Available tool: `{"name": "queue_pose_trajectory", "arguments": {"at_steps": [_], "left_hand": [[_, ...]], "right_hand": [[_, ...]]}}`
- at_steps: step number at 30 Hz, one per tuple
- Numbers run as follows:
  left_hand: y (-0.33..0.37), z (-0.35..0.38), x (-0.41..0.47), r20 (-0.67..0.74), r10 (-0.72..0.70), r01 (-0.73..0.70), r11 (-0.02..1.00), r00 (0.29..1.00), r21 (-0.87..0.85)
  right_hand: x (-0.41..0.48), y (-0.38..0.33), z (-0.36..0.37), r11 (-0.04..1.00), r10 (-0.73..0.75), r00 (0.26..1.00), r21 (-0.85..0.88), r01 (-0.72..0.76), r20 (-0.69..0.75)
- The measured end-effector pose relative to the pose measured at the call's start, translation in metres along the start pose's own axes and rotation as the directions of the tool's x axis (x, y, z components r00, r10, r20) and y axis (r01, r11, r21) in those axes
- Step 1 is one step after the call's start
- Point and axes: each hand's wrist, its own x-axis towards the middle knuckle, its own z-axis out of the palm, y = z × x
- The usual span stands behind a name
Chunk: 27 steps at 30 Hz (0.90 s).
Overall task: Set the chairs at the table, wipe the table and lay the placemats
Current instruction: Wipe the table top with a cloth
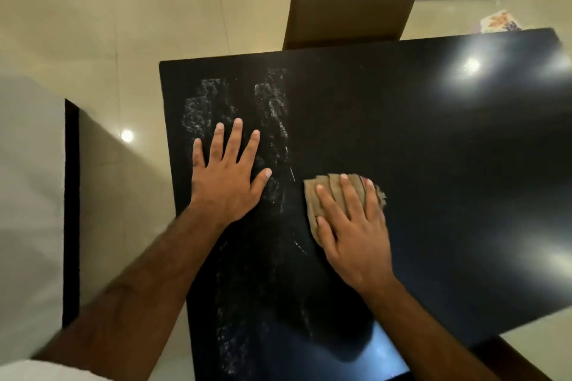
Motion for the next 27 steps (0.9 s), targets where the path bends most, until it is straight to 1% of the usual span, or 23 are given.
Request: {"name": "queue_pose_trajectory", "arguments": {"at_steps": [1,3,5,7,9,10,12,14,15,17,19,21,22,24,26,27], "left_hand": [[0.000,0.000,-0.005,0.007,-0.001,0.001,1.000,1.000,-0.003],[0.001,0.001,-0.018,0.011,0.016,-0.016,1.000,1.000,-0.002],[0.002,0.002,-0.031,0.015,0.045,-0.045,0.999,0.999,0.007],[0.000,0.003,-0.039,0.008,0.054,-0.054,0.999,0.999,0.007],[-0.003,0.003,-0.043,-0.012,0.056,-0.056,0.998,0.998,0.010],[-0.005,0.002,-0.043,-0.018,0.059,-0.059,0.998,0.998,0.012],[-0.008,0.004,-0.043,-0.004,0.056,-0.056,0.998,0.998,0.010],[-0.008,0.004,-0.043,0.018,0.055,-0.055,0.998,0.998,0.007],[-0.007,0.002,-0.042,0.023,0.056,-0.056,0.998,0.998,0.002],[-0.001,0.000,-0.047,0.038,0.041,-0.041,0.999,0.998,-0.005],[0.006,0.001,-0.060,0.037,-0.001,0.001,1.000,0.999,-0.005],[0.014,0.006,-0.082,0.033,-0.023,0.023,1.000,0.999,-0.009],[0.019,0.010,-0.096,0.032,-0.020,0.020,1.000,0.999,-0.013],[0.029,0.020,-0.130,0.019,0.000,0.001,0.999,1.000,-0.034],[0.043,0.030,-0.165,0.014,0.009,-0.007,0.997,1.000,-0.078],[0.052,0.035,-0.183,0.019,0.013,-0.011,0.995,1.000,-0.100]], "right_hand": [[-0.010,0.004,-0.001,1.000,0.017,1.000,-0.005,-0.017,0.012],[0.004,0.008,-0.005,0.999,0.053,0.999,-0.009,-0.053,-0.003],[0.048,0.007,-0.008,0.993,0.117,0.992,-0.006,-0.117,-0.051],[0.099,0.002,-0.013,0.986,0.169,0.983,0.009,-0.168,-0.066],[0.128,-0.007,-0.013,0.984,0.177,0.981,0.019,-0.176,-0.076],[0.128,-0.013,-0.011,0.986,0.165,0.983,0.018,-0.164,-0.085],[0.098,-0.024,-0.002,0.996,0.093,0.991,0.005,-0.093,-0.101],[0.038,-0.031,0.006,1.000,0.018,0.995,0.007,-0.018,-0.095],[0.004,-0.034,0.009,1.000,-0.007,0.998,0.017,0.008,-0.064],[-0.074,-0.039,0.011,0.999,-0.043,0.996,0.027,0.041,0.075],[-0.144,-0.036,0.010,0.998,-0.060,0.978,0.036,0.053,0.199],[-0.180,-0.020,0.008,0.999,-0.037,0.971,0.028,0.031,0.238],[-0.183,-0.010,0.007,1.000,-0.010,0.973,0.022,0.005,0.233],[-0.173,0.001,0.006,0.996,0.071,0.980,0.032,-0.078,0.186],[-0.158,-0.001,0.007,0.983,0.155,0.977,0.075,-0.167,0.143],[-0.155,-0.005,0.009,0.977,0.176,0.976,0.097,-0.190,0.130]]}}
